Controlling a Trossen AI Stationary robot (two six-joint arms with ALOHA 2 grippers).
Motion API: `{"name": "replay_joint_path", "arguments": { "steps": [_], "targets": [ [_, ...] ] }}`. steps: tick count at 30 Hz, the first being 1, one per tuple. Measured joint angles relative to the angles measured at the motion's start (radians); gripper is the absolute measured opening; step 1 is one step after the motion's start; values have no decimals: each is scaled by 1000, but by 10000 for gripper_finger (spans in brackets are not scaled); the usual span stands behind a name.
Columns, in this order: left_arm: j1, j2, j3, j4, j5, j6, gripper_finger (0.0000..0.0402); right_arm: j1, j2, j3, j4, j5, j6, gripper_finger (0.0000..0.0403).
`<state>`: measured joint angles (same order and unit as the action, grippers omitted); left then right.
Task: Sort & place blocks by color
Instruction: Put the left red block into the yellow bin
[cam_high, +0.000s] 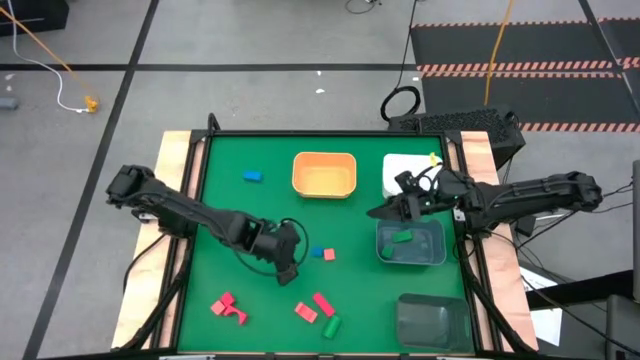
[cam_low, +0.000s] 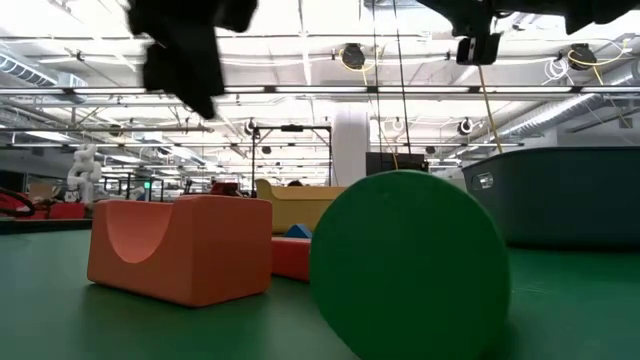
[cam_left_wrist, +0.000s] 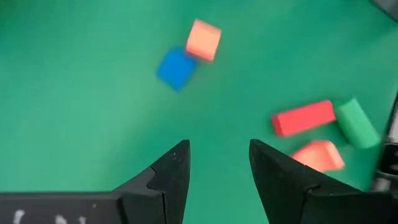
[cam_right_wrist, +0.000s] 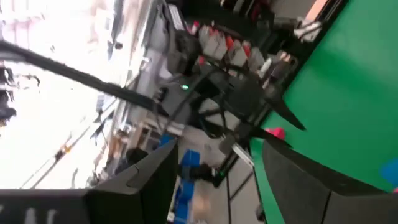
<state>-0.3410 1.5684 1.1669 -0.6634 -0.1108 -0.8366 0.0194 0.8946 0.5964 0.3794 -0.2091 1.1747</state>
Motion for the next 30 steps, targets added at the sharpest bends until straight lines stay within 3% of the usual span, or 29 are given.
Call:
{"name": "replay_joint_path", "arguments": {
  "steps": [8, 15, 21, 24, 30],
  "targets": [
    [-170, 0, 40, -87, 13, -681, 166, 25, 37, 0, -3, -5, -143, 222],
    [-313, 0, 41, -87, 13, -1167, 165, 35, 38, 0, -3, -6, -327, 222],
    [-429, 14, 41, -95, 16, -1522, 165, 35, 37, 0, -3, -13, -380, 222],
    [-478, 16, 41, -93, 23, -1631, 165, 35, 37, 0, -5, -34, -387, 222],
    [-487, 16, 41, -127, 143, -1661, 165, 35, 37, 0, -16, -59, -402, 222]
  ]
}}
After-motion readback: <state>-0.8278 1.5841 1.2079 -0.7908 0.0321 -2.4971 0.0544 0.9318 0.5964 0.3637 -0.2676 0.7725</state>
